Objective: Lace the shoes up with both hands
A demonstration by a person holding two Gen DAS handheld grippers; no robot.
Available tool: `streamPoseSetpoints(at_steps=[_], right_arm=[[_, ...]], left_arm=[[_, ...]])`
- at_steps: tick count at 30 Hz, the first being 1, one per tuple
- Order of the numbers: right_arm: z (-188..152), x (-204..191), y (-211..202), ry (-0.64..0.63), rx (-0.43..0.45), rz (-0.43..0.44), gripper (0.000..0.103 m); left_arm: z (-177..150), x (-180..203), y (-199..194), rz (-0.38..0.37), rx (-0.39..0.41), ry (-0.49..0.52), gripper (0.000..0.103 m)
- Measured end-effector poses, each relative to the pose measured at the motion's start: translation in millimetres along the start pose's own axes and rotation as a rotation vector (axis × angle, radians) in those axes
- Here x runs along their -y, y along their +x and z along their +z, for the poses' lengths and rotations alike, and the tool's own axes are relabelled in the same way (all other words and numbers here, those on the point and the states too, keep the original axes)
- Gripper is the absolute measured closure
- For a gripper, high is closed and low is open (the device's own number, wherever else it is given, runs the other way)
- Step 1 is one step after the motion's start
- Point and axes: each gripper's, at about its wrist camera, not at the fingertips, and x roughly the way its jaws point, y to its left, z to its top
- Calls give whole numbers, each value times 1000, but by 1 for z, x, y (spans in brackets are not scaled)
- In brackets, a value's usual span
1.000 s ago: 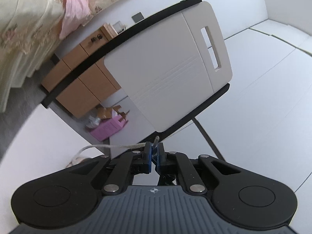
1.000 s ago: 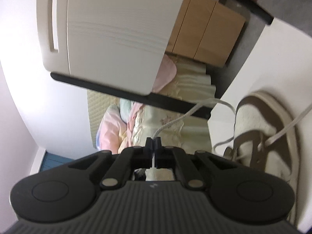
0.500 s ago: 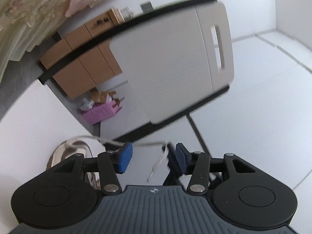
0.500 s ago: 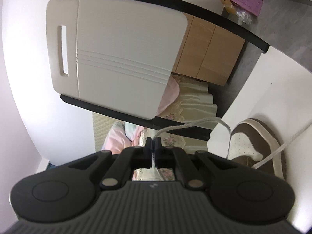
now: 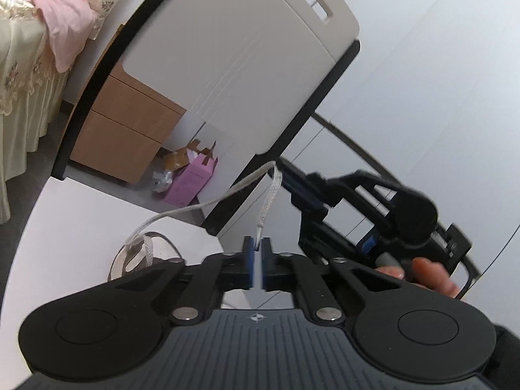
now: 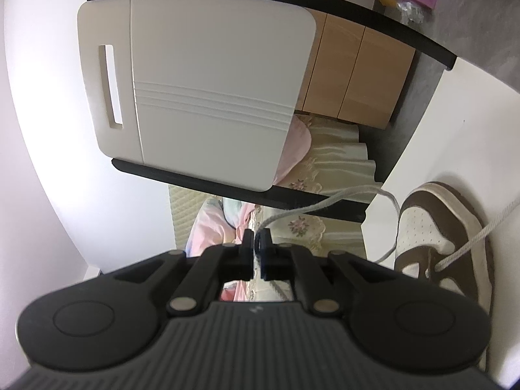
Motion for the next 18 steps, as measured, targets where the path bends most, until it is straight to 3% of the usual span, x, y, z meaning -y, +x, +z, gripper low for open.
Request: streamPoseSetpoints(at_steps=[8,10,11,12,15,18], right_arm=[[5,0,-7,-8,-8,-50,94],[7,0,-7,-23,-25,-86,82],[8,-1,-7,-43,-42,-111,64],[8,-2,-6,-64,-61,-127,59],[6,-7,-3,-129,-129,-166,59],[6,-18,-10,-233,-137,-212,59]], left_arm=[[0,7,3,18,0,57,100],[-1,11,4,29,-5,90,100],[-1,13,4,35,-8,106,100],[-1,14,5,41,-10,123,100],[-3,20,7,58,-18,173,100],[-4,25,8,79,-26,227,100]])
